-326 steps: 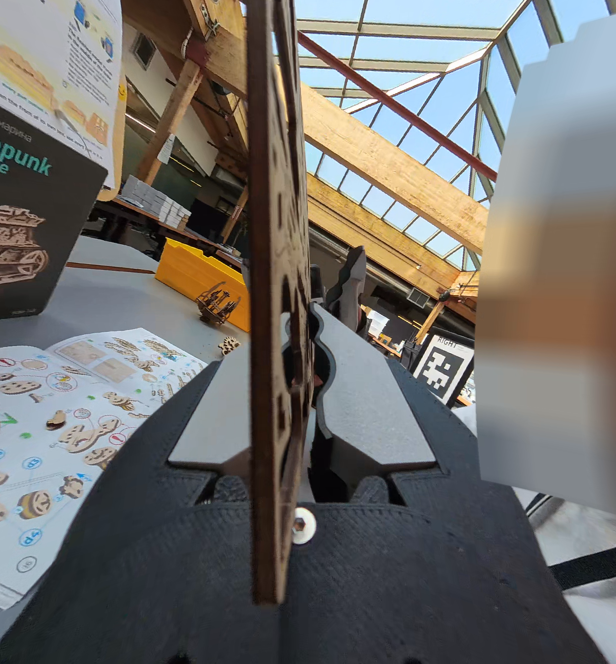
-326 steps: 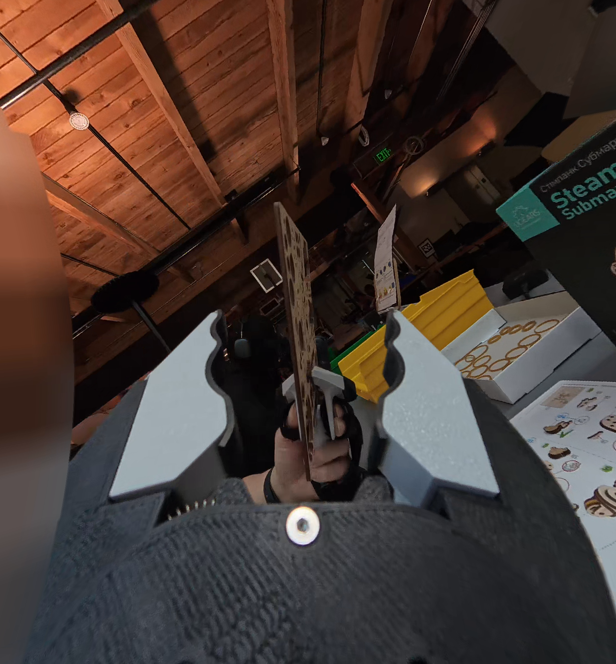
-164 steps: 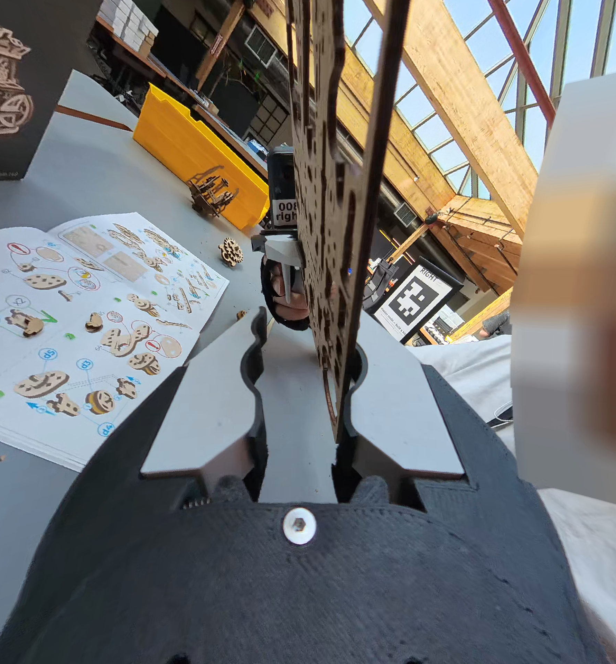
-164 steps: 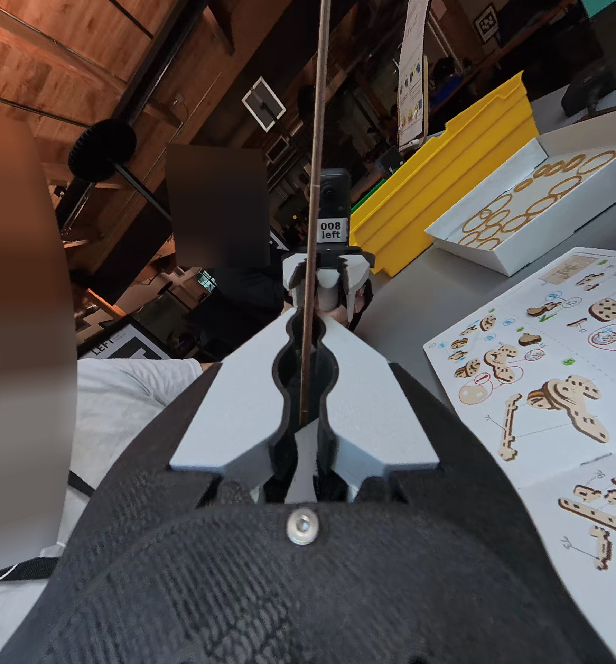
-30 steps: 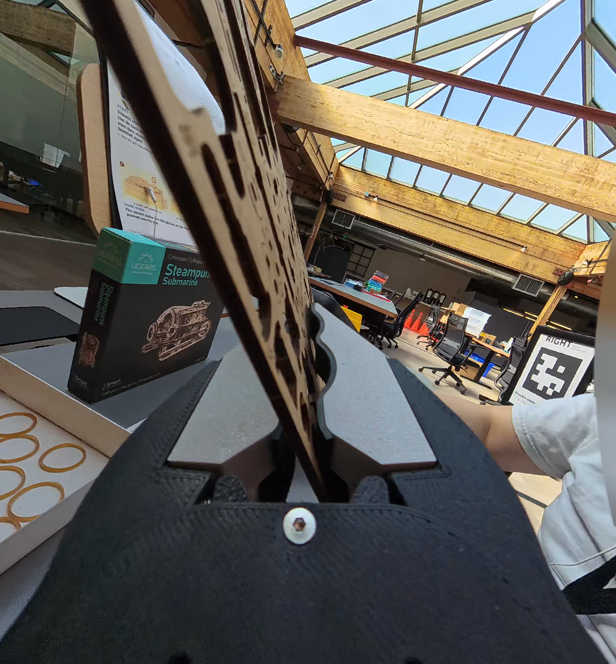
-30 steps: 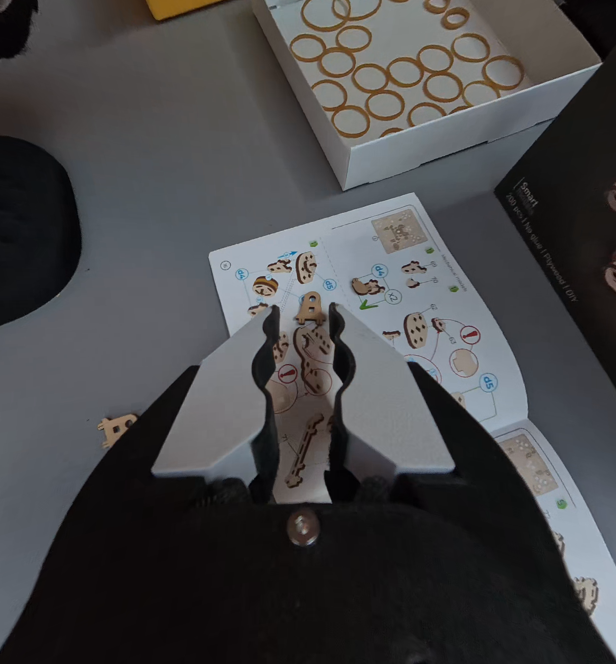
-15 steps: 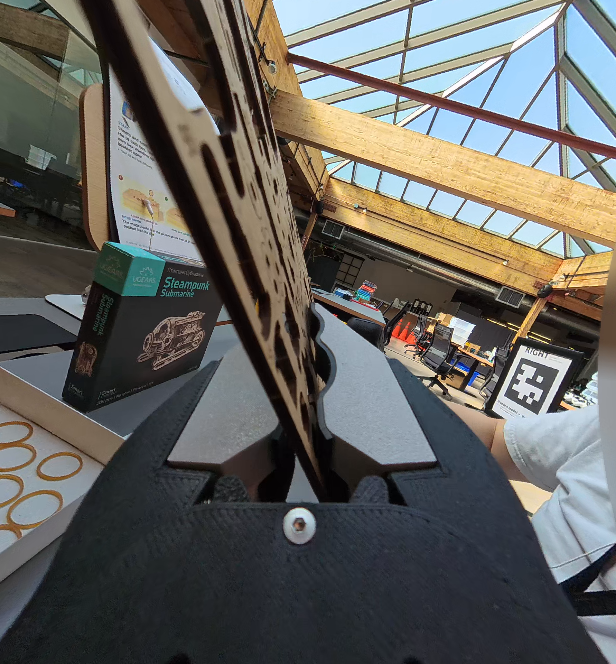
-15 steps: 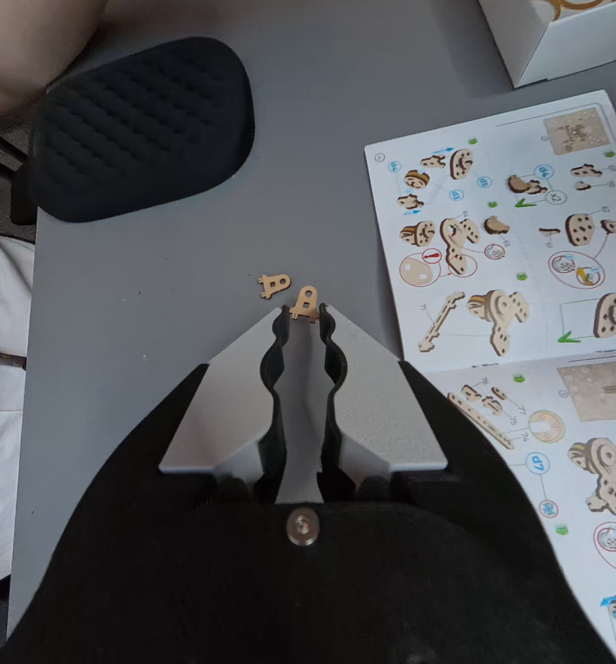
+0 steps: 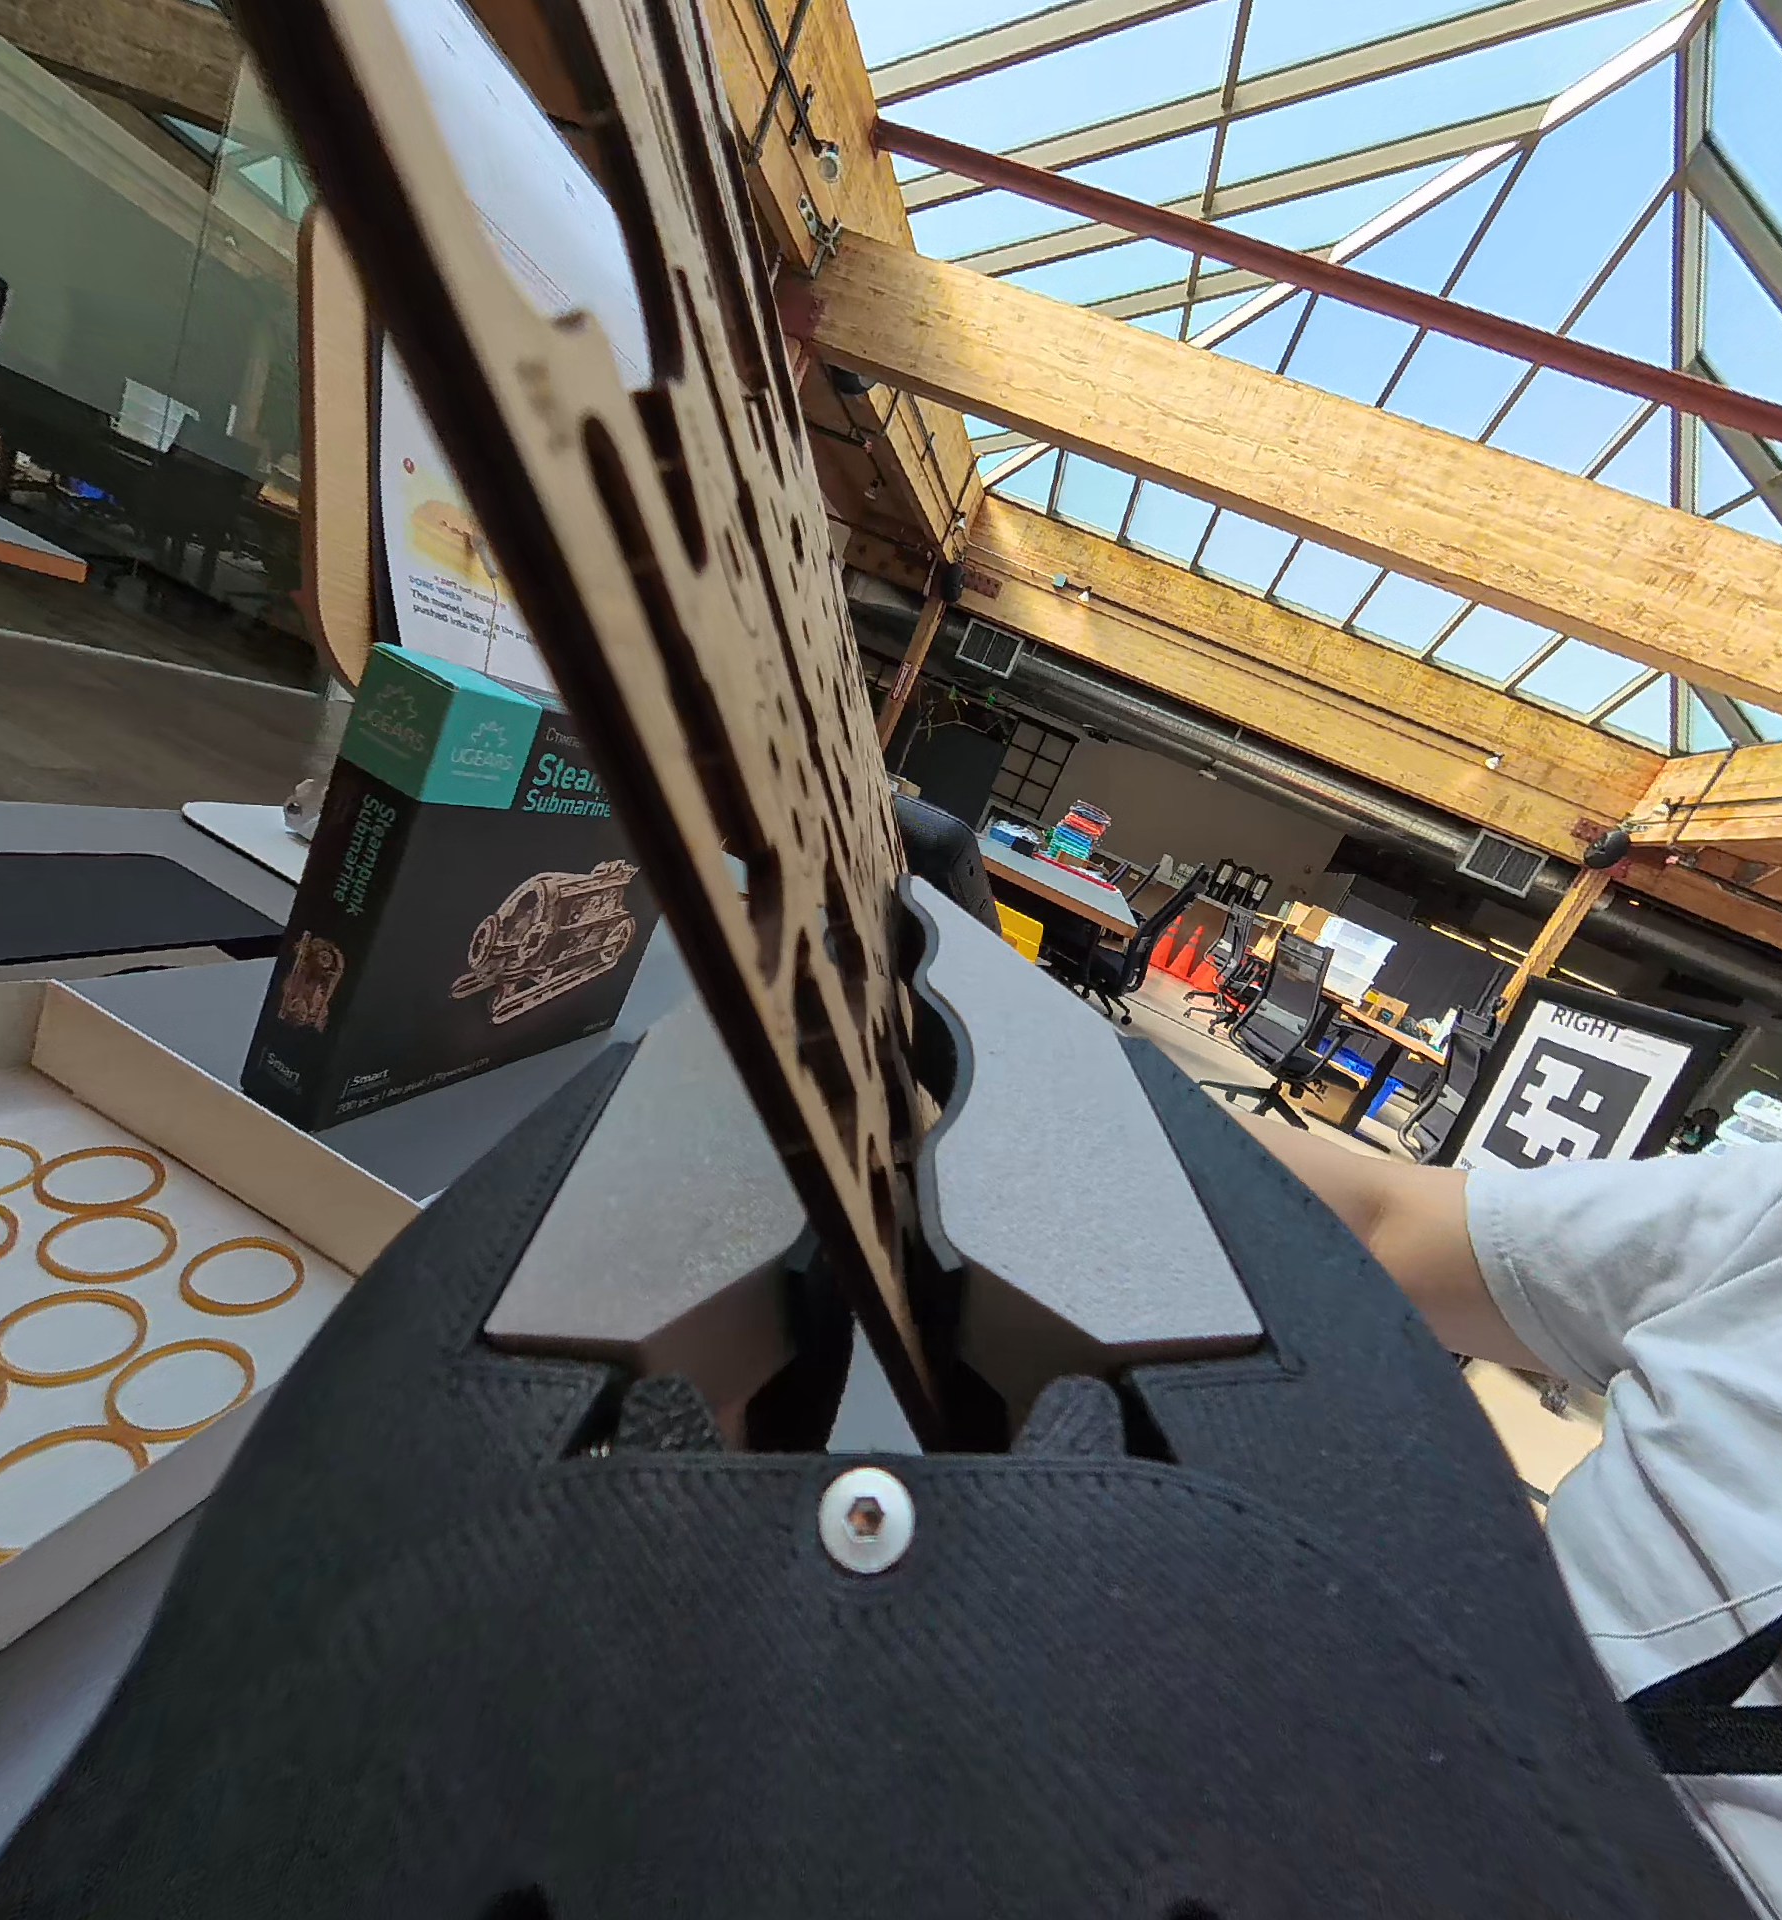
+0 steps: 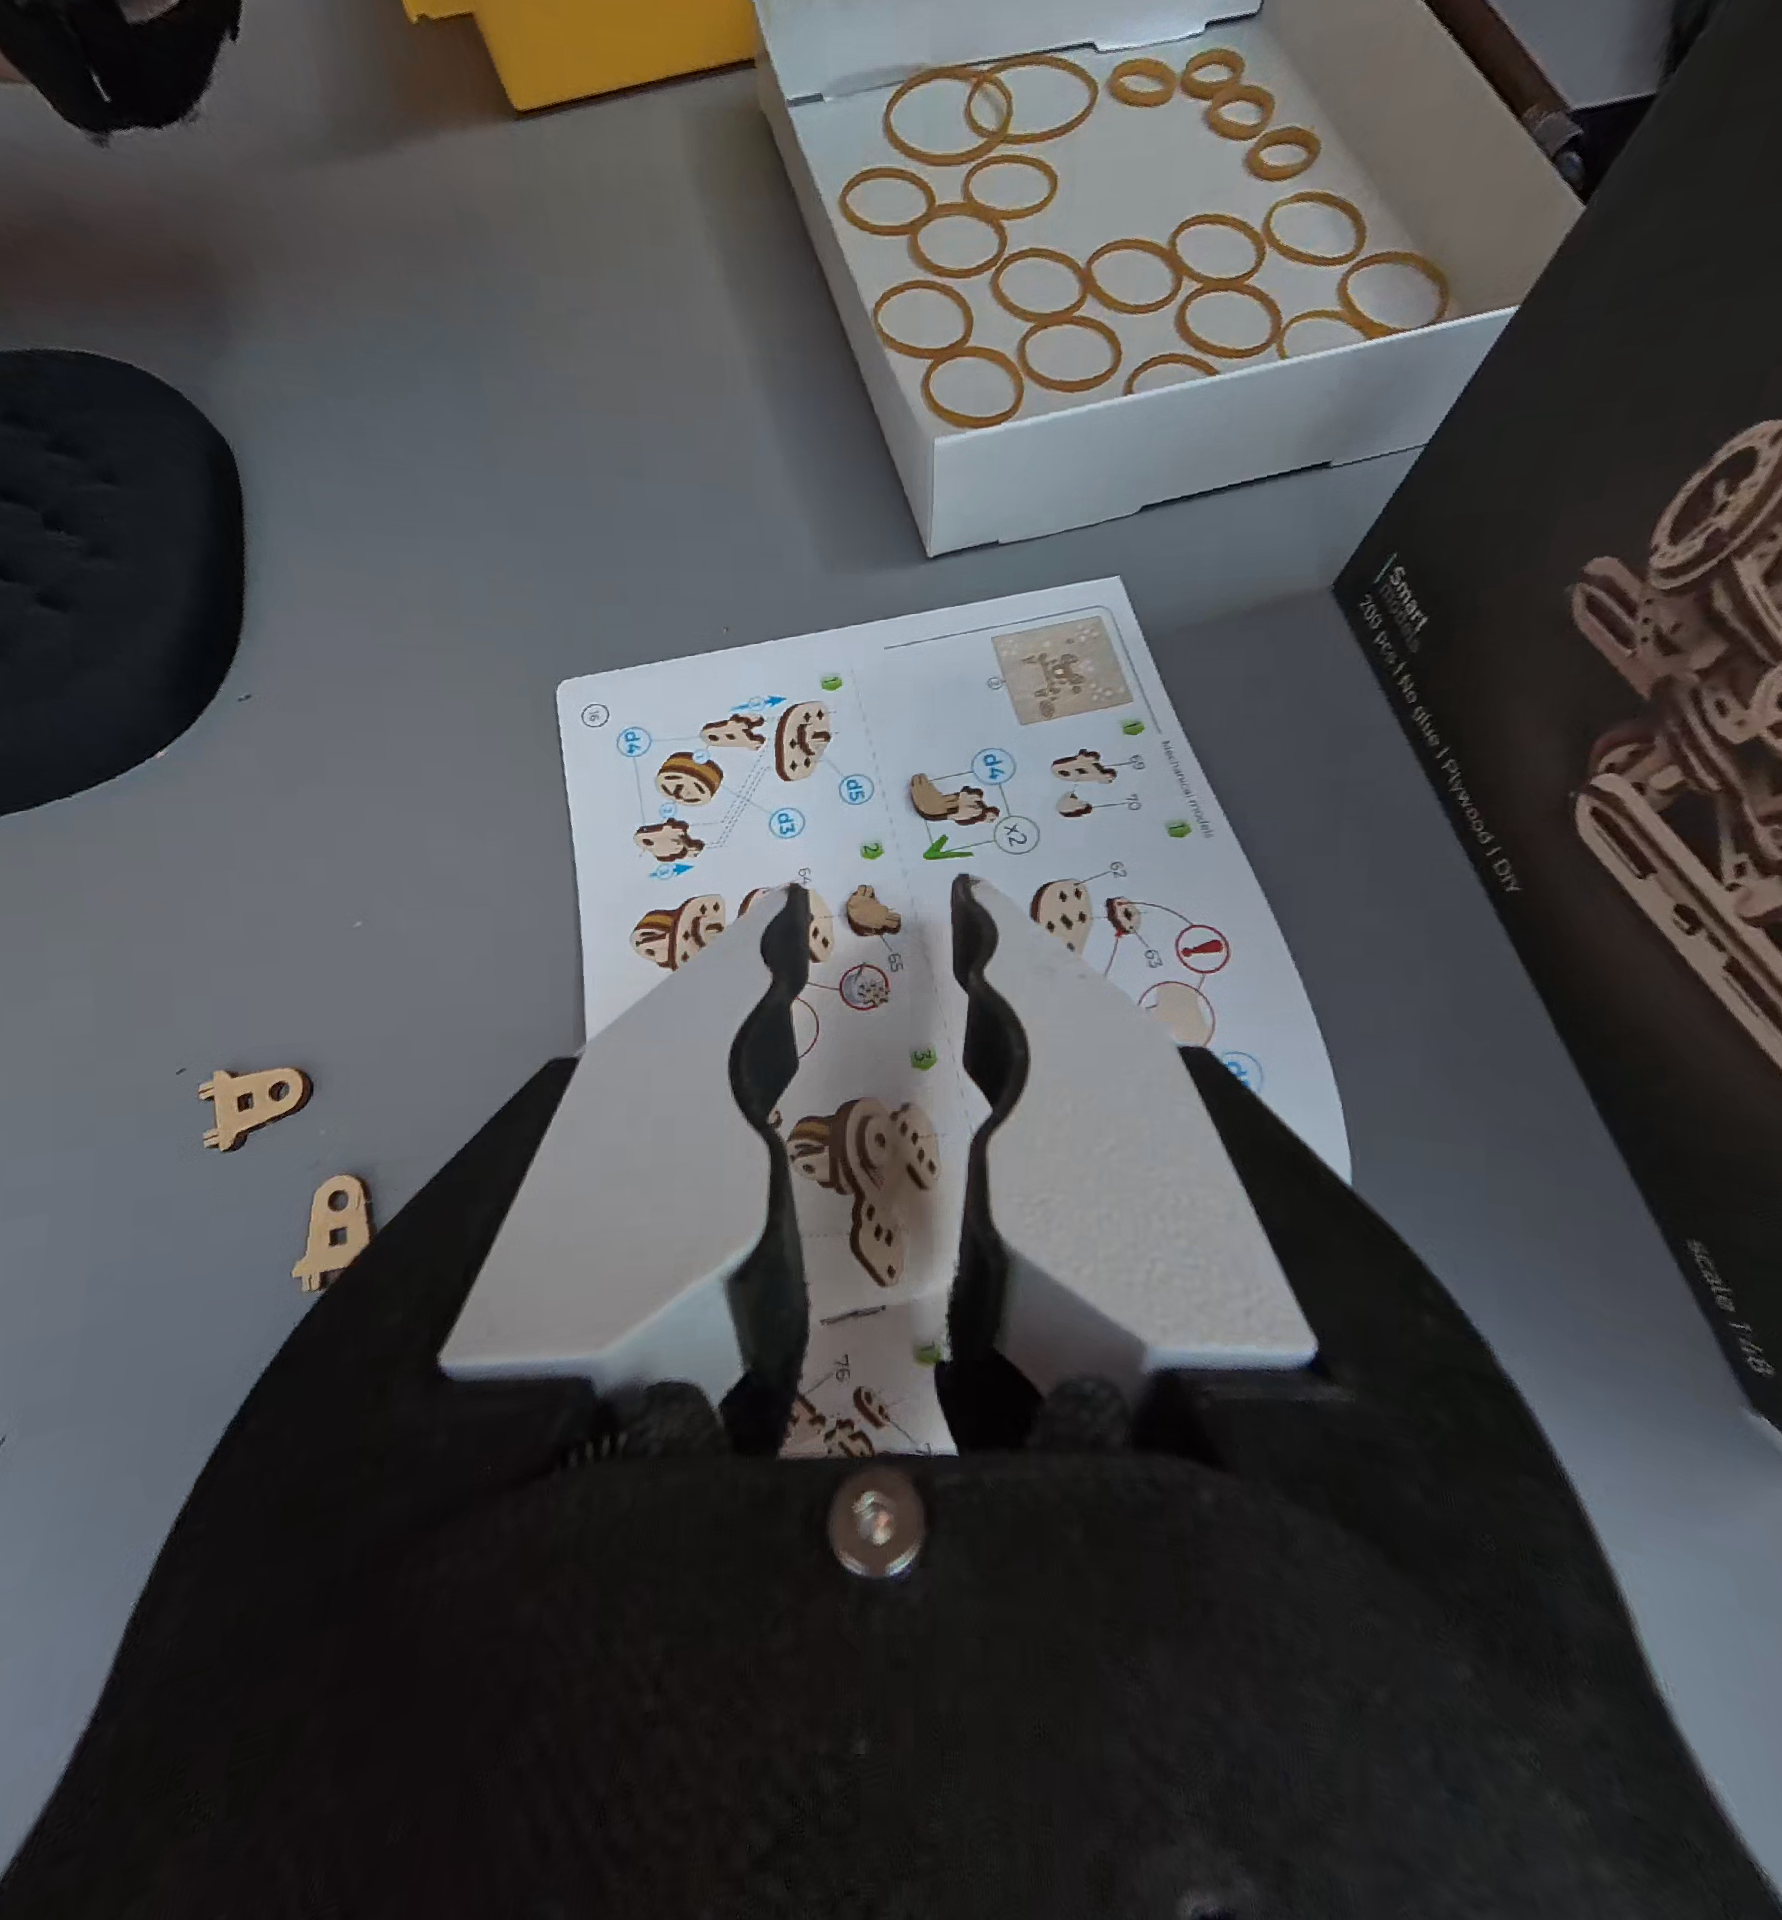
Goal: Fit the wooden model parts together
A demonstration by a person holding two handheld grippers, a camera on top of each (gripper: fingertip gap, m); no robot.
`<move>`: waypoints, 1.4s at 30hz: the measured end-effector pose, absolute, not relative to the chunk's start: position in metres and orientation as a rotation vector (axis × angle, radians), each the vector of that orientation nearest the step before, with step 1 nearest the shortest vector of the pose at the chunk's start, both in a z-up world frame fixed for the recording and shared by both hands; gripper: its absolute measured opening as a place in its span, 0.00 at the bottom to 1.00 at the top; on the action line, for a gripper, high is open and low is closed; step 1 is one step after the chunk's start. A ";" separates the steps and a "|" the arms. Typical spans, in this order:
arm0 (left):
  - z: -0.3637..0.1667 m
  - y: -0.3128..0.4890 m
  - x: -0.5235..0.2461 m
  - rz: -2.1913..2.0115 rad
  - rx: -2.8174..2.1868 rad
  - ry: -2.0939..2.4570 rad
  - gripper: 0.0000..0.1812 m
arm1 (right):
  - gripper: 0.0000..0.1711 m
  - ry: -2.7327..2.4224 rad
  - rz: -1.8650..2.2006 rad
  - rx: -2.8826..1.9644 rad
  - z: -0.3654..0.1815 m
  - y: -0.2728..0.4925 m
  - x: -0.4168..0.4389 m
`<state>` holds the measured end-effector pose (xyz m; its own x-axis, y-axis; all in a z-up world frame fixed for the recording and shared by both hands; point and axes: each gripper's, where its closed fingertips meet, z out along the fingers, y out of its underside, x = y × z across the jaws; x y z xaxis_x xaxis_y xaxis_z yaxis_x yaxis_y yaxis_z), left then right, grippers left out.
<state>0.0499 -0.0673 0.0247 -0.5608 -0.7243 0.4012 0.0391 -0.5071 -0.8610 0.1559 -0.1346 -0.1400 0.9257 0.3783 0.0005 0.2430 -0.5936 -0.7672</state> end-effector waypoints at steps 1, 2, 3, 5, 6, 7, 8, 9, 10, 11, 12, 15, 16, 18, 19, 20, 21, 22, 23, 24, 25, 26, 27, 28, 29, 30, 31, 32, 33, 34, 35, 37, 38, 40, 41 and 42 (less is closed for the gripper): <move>0.024 -0.066 0.050 -2.103 -1.088 1.173 0.01 | 0.16 -0.443 0.240 -2.252 -0.145 -0.134 0.154; 0.024 -0.065 0.050 -2.103 -1.090 1.172 0.01 | 0.15 -0.454 0.272 -2.266 -0.149 -0.134 0.151; 0.024 -0.064 0.049 -2.103 -1.091 1.171 0.01 | 0.14 -0.475 0.297 -2.283 -0.154 -0.135 0.148; 0.025 -0.062 0.049 -2.101 -1.091 1.162 0.01 | 0.05 -0.523 0.322 -2.309 -0.160 -0.137 0.144; 0.025 -0.061 0.049 -2.103 -1.092 1.157 0.01 | 0.04 -0.535 0.329 -2.299 -0.159 -0.137 0.141; 0.026 -0.061 0.048 -2.106 -1.091 1.154 0.01 | 0.04 -0.541 0.340 -2.309 -0.158 -0.139 0.139; 0.027 -0.060 0.047 -2.107 -1.088 1.151 0.01 | 0.04 -0.542 0.357 -2.316 -0.156 -0.143 0.135; 0.028 -0.060 0.047 -2.107 -1.083 1.146 0.01 | 0.04 -0.547 0.377 -2.303 -0.151 -0.147 0.128; 0.030 -0.059 0.046 -2.108 -1.077 1.143 0.01 | 0.04 -0.568 0.405 -2.269 -0.144 -0.153 0.118; 0.031 -0.060 0.044 -2.110 -1.070 1.141 0.01 | 0.04 -0.597 0.439 -2.232 -0.136 -0.162 0.104; 0.033 -0.060 0.043 -2.113 -1.063 1.139 0.01 | 0.04 -0.642 0.479 -2.199 -0.131 -0.173 0.088; 0.037 -0.063 0.042 -2.126 -1.048 1.141 0.02 | 0.04 -0.768 0.476 -2.184 -0.138 -0.199 0.058; 0.037 -0.065 0.042 -2.128 -1.045 1.145 0.02 | 0.04 -0.785 0.439 -2.208 -0.145 -0.201 0.057; 0.036 -0.067 0.043 -2.125 -1.047 1.154 0.02 | 0.05 -0.789 0.444 -2.251 -0.156 -0.203 0.058; 0.035 -0.067 0.044 -2.122 -1.049 1.157 0.02 | 0.06 -0.773 0.465 -2.259 -0.156 -0.201 0.059; 0.034 -0.067 0.044 -2.121 -1.052 1.158 0.02 | 0.11 -0.751 0.483 -2.249 -0.152 -0.197 0.061; 0.034 -0.067 0.044 -2.121 -1.053 1.156 0.01 | 0.12 -0.728 0.487 -2.211 -0.143 -0.189 0.065; 0.034 -0.067 0.044 -2.123 -1.053 1.154 0.01 | 0.12 -0.705 0.461 -2.163 -0.133 -0.178 0.072; 0.034 -0.066 0.044 -2.123 -1.053 1.152 0.01 | 0.13 -0.672 0.389 -2.139 -0.127 -0.164 0.086; 0.033 -0.065 0.044 -2.121 -1.054 1.150 0.01 | 0.13 -0.643 0.301 -2.149 -0.126 -0.150 0.104; 0.033 -0.063 0.044 -2.118 -1.057 1.147 0.01 | 0.13 -0.639 0.242 -2.171 -0.129 -0.140 0.118; 0.033 -0.062 0.044 -2.117 -1.060 1.143 0.01 | 0.13 -0.640 0.220 -2.189 -0.133 -0.133 0.127; 0.032 -0.060 0.044 -2.119 -1.063 1.136 0.01 | 0.13 -0.633 0.218 -2.198 -0.137 -0.126 0.134; 0.032 -0.059 0.044 -2.122 -1.066 1.129 0.01 | 0.13 -0.624 0.235 -2.201 -0.139 -0.120 0.137; 0.032 -0.057 0.044 -2.126 -1.069 1.122 0.01 | 0.13 -0.608 0.252 -2.207 -0.141 -0.116 0.140; 0.032 -0.055 0.043 -2.130 -1.072 1.116 0.01 | 0.13 -0.598 0.270 -2.217 -0.143 -0.113 0.142; 0.032 -0.054 0.043 -2.135 -1.073 1.113 0.01 | 0.14 -0.594 0.287 -2.230 -0.146 -0.112 0.142; 0.032 -0.054 0.043 -2.140 -1.073 1.111 0.02 | 0.14 -0.595 0.296 -2.248 -0.149 -0.111 0.143; 0.032 -0.053 0.043 -2.143 -1.074 1.109 0.02 | 0.14 -0.596 0.291 -2.272 -0.154 -0.110 0.145; 0.032 -0.053 0.043 -2.144 -1.074 1.109 0.02 | 0.13 -0.601 0.282 -2.292 -0.158 -0.110 0.146; 0.032 -0.054 0.043 -2.143 -1.072 1.115 0.02 | 0.12 -0.611 0.292 -2.300 -0.161 -0.110 0.145; 0.031 -0.057 0.043 -2.138 -1.066 1.151 0.01 | 0.05 -0.620 0.340 -2.294 -0.160 -0.111 0.139; 0.030 -0.059 0.043 -2.126 -1.067 1.178 0.01 | 0.05 -0.617 0.347 -2.297 -0.159 -0.111 0.138; 0.023 -0.060 0.046 -2.070 -1.098 1.236 0.01 | 0.05 -0.629 0.370 -2.260 -0.154 -0.115 0.130; 0.019 -0.061 0.047 -2.042 -1.119 1.274 0.01 | 0.05 -0.641 0.391 -2.230 -0.149 -0.120 0.122; 0.015 -0.062 0.048 -2.022 -1.134 1.315 0.01 | 0.05 -0.653 0.402 -2.201 -0.144 -0.125 0.115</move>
